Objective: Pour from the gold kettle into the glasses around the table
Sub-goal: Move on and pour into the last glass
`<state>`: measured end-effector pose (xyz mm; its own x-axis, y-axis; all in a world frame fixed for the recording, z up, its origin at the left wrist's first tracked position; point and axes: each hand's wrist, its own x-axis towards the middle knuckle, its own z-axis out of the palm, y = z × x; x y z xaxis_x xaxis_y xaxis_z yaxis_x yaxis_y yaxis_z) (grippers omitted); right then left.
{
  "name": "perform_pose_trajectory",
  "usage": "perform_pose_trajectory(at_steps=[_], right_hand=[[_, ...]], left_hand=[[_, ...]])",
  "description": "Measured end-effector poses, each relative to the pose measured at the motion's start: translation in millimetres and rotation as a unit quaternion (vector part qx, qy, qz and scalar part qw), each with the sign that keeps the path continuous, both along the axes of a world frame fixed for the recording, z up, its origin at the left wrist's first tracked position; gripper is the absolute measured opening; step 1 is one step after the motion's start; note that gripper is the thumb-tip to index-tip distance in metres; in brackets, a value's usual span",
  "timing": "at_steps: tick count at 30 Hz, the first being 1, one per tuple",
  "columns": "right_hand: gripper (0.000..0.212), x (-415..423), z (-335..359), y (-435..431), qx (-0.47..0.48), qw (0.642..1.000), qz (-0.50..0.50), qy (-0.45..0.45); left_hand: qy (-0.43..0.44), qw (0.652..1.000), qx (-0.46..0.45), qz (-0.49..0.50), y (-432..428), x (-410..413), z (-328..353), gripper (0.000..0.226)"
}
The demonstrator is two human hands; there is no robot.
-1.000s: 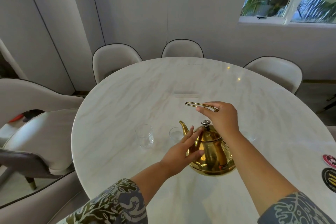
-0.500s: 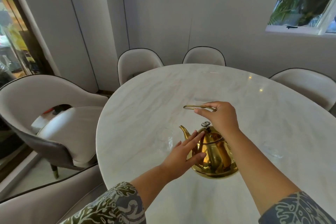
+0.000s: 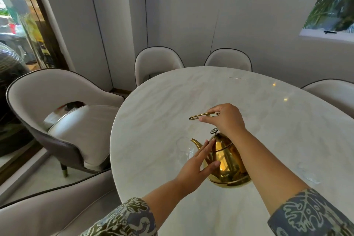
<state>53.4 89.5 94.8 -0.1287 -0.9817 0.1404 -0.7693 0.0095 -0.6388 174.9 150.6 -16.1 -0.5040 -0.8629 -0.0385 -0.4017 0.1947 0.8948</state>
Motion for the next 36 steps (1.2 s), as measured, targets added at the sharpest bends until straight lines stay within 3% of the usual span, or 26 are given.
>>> perform_pose_trajectory(at_steps=[15, 36], right_hand=[[0.043, 12, 2, -27, 0.048, 0.996, 0.021, 0.075], [0.043, 22, 15, -27, 0.086, 0.988, 0.04, 0.119]], left_hand=[[0.101, 0.994, 0.033, 0.04, -8, -9, -7, 0.062], [0.131, 0.987, 0.067, 0.065, -1, -18, 3, 0.064]])
